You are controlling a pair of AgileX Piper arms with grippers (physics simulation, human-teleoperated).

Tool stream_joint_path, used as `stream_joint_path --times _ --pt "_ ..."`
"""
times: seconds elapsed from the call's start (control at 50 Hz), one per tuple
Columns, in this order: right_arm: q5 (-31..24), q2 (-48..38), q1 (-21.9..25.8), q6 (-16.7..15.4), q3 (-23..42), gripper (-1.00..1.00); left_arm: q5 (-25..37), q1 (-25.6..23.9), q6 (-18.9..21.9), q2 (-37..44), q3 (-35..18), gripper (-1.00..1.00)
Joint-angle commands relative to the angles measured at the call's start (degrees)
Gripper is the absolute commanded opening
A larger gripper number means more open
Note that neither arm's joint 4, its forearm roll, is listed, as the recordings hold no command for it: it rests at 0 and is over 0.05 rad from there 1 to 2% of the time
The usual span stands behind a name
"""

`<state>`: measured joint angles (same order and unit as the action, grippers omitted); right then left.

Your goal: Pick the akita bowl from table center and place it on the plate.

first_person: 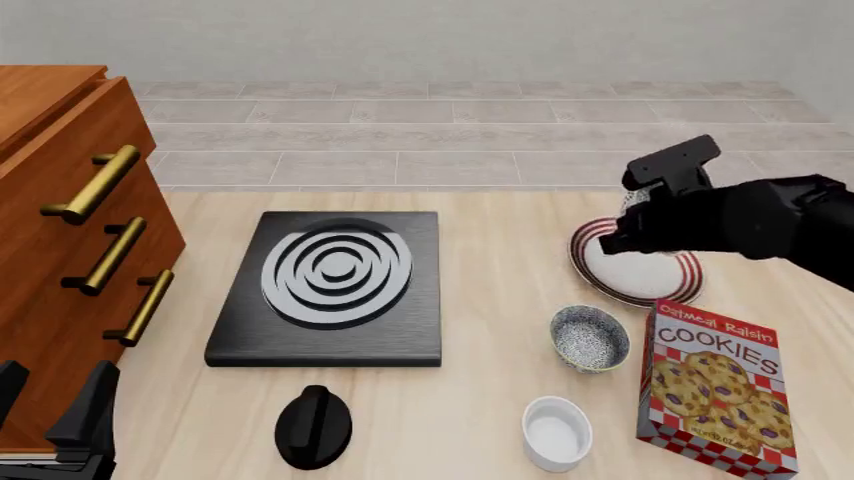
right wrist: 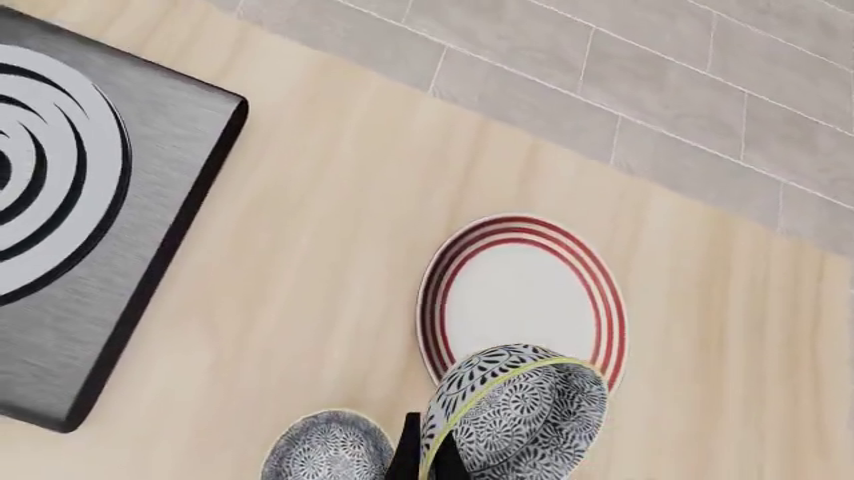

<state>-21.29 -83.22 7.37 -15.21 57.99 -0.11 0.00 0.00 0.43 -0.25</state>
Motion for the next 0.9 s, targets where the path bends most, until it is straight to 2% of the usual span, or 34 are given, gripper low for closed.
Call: stream_joint_path --times 0.02,0.2,0.24,0.26,0.34,0.64,0.9 --pt "5.5 1.4 -1.6 5.7 -3.7 -1.0 0.0 0.0 0.0 0.0 0.0 1.0" --pt "6.2 -1.3 -5.0 6.5 -2.4 -1.0 0.0 0.0 0.0 0.0 0.0 1.0" --pt "6.4 -2.9 -6.1 3.9 -2.4 -1.0 0.0 0.0 0.0 0.0 0.0 1.0" --pt "6.9 -3.0 -5.8 4.9 -2.7 -1.0 0.0 0.0 0.0 0.0 0.0 1.0" --pt "7.6 -5.1 -7.3 3.3 -2.2 -1.0 0.0 0.0 0.0 0.0 0.0 1.0" --pt "9.3 -9.6 -8.1 0.9 -1.5 -1.0 0.0 0.0 0.0 0.0 0.0 1.0" --pt "12.2 -11.5 -7.0 1.7 -2.4 -1.0 0.0 0.0 0.0 0.0 0.0 1.0"
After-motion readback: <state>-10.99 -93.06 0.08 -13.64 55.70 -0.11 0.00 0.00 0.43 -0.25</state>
